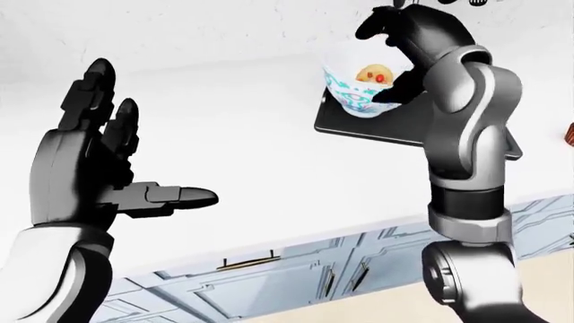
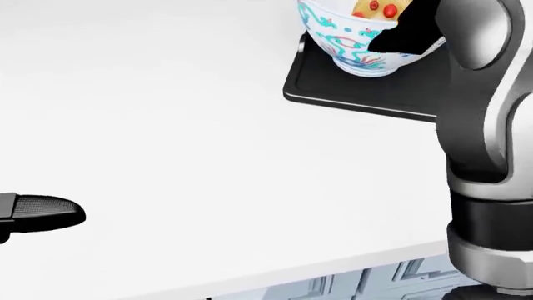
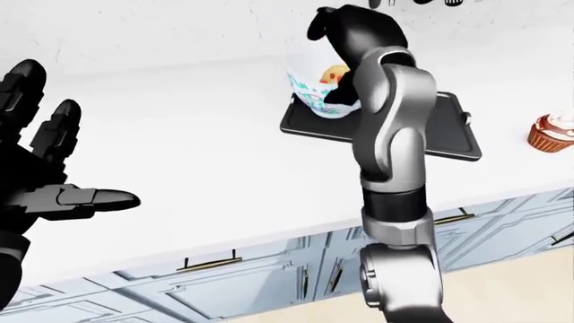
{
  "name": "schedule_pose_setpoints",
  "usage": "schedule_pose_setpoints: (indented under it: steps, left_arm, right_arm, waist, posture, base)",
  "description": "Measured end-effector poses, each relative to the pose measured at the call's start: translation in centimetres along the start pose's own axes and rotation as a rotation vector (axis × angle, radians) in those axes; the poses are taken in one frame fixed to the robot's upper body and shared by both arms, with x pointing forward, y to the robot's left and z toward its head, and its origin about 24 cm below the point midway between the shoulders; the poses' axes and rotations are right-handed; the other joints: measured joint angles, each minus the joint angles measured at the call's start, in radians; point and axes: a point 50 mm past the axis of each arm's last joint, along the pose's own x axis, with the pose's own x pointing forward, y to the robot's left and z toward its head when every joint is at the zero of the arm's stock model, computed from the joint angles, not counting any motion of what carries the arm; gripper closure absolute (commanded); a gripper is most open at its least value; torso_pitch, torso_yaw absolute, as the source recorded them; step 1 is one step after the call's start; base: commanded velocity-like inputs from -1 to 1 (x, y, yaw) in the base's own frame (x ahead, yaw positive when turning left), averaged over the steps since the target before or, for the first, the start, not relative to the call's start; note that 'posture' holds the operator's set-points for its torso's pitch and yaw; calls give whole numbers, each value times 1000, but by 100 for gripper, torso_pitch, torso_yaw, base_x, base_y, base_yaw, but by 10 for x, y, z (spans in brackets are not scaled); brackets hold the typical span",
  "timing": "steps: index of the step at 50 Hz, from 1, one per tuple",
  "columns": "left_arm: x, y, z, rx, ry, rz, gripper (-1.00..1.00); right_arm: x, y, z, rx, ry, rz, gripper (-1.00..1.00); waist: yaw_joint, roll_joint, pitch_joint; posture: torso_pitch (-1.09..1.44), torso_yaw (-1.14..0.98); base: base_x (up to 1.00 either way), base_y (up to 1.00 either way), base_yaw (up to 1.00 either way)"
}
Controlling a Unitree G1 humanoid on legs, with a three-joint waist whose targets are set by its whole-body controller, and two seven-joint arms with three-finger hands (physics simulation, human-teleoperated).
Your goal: Pick up the bowl with cake and place it on the tray. Pick up the cupcake and place it on the tray.
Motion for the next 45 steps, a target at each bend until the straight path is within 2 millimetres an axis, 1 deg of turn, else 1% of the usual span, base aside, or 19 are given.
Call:
schedule_pose_setpoints:
  steps: [1,2,4,9,14,18,21,23,26,27,29,30,32,34,36,40,42,44,45]
  left_arm:
    - [0,0,1,1,-3,1,-100]
    - [0,0,1,1,-4,2,-100]
    - [-1,0,1,1,-5,3,-100]
    - [0,-1,2,5,-4,0,-100]
    - [0,-4,3,7,-1,-10,-100]
    - [0,-4,6,13,-12,-7,-100]
    - [0,-2,5,19,-2,4,-100]
    - [0,-1,7,20,-7,6,-100]
    - [-1,-2,8,19,-20,5,-100]
    - [-1,-2,8,19,-20,4,-100]
    - [0,-2,8,19,-21,1,-100]
    - [0,-4,7,11,-16,-9,-100]
    - [0,-8,5,10,-4,-36,-100]
    - [-1,-9,4,10,0,-47,-100]
    - [-1,-8,4,10,-2,-36,-100]
    - [-2,-5,4,13,-10,-14,-100]
    - [-2,-5,4,13,-15,-13,-100]
    - [-2,-3,3,10,-8,-2,-100]
    - [-2,-2,1,10,1,4,-100]
  right_arm:
    - [-3,0,2,13,-9,1,-86]
    - [-5,-1,4,22,-16,2,-95]
    - [-9,-1,6,34,-25,4,-100]
    - [-15,3,1,68,-15,12,-100]
    - [-18,8,-1,92,-6,24,-100]
    - [-18,7,1,85,-14,15,-100]
    - [-17,10,3,80,-23,19,-100]
    - [-17,10,3,84,-24,24,-100]
    - [-17,7,4,88,-24,12,-100]
    - [-17,7,4,89,-26,6,-100]
    - [-17,6,3,90,-25,-1,-100]
    - [-17,7,0,90,-14,0,-100]
    - [-17,10,-8,99,19,10,-100]
    - [-16,12,-12,108,39,16,-100]
    - [-16,11,-9,107,32,10,-100]
    - [-16,9,-2,98,-2,1,-100]
    - [-15,9,-1,97,-6,-4,-100]
    - [-16,12,0,100,-11,1,-100]
    - [-15,15,0,100,-11,15,-100]
  waist:
    - [0,1,0]
    - [0,1,0]
    - [-1,2,0]
    - [-1,2,-1]
    - [-2,5,-22]
    - [3,5,-22]
    - [2,23,-28]
    - [-4,26,-33]
    - [-6,7,-31]
    - [-5,-6,-29]
    - [-7,-45,-33]
    - [-15,-34,-30]
    - [-23,-33,-14]
    - [-14,-29,-15]
    - [2,-10,-11]
    - [24,30,9]
    - [28,60,7]
    - [42,56,9]
    - [37,58,5]
  posture:
    - [0,0]
    - [0,0]
    - [0,0]
    - [0,0]
    - [0,0]
    - [0,0]
    - [0,0]
    - [0,0]
    - [0,0]
    - [0,0]
    - [0,0]
    - [0,0]
    - [0,0]
    - [0,0]
    - [0,0]
    - [0,0]
    - [0,0]
    - [0,0]
    - [0,0]
  base:
    - [0,0,0]
    - [0,0,0]
    - [0,0,0]
    - [-2,0,0]
    - [-21,-2,0]
    - [-27,-19,0]
    - [-27,-27,0]
    - [-28,-34,0]
    - [-27,-34,0]
    - [-27,-34,0]
    - [-28,-35,0]
    - [-27,-37,0]
    - [-27,-38,0]
    - [-27,-39,0]
    - [-23,-39,0]
    - [-10,-39,0]
    - [-3,-39,0]
    - [0,-38,0]
    - [0,-41,0]
